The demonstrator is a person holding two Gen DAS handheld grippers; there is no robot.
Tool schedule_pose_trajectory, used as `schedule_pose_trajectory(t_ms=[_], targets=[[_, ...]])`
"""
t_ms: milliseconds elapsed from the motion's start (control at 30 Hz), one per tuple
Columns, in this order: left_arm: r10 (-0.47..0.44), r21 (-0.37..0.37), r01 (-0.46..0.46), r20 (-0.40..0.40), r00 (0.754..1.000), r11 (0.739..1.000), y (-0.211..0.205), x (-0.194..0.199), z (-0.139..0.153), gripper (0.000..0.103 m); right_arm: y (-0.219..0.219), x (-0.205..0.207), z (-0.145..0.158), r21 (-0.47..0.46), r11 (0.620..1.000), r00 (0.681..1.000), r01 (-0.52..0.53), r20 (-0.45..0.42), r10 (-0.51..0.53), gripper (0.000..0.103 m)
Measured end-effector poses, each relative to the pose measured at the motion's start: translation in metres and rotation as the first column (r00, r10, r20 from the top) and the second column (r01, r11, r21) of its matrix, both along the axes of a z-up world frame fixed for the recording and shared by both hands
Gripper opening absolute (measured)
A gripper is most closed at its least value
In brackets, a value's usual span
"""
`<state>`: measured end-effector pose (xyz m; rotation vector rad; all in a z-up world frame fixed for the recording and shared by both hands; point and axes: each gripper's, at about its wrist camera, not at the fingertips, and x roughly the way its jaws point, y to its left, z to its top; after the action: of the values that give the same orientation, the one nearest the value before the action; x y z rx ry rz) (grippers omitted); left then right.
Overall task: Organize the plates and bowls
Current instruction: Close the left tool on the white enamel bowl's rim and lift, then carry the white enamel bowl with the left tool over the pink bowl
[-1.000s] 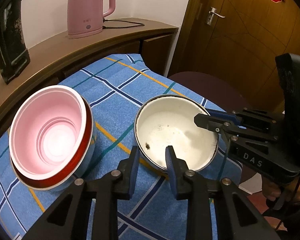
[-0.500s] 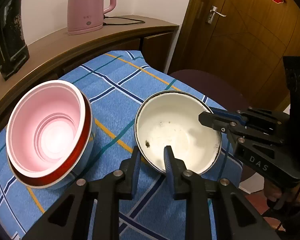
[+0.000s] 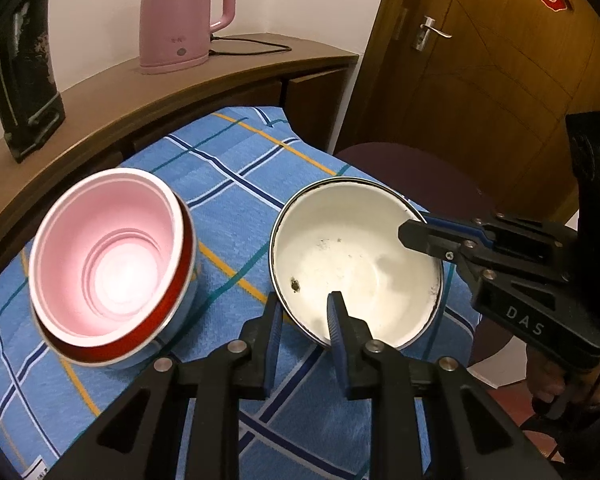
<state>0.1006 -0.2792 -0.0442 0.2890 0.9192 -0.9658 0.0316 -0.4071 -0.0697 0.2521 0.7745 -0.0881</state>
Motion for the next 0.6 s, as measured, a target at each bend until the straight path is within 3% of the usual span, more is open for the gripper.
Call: schedule_pose_trajectory(t_ms=[333,600], targets=[[0.036,-0.003,-0.036,0.022,0.999,0.999,0.013,0.004,0.018,0.025,0.017,-0.006,0.028,0.001,0.999,0.997,-0.041,0.065,0.041,0.010],[0.094,-0.057,-0.091,0.054,0.994,0.994,0.037,0.014,0.048,0.025,0.036,0.002,0.056,-0.003,0.996,0.987,-0.090,0.133,0.090,0.011]])
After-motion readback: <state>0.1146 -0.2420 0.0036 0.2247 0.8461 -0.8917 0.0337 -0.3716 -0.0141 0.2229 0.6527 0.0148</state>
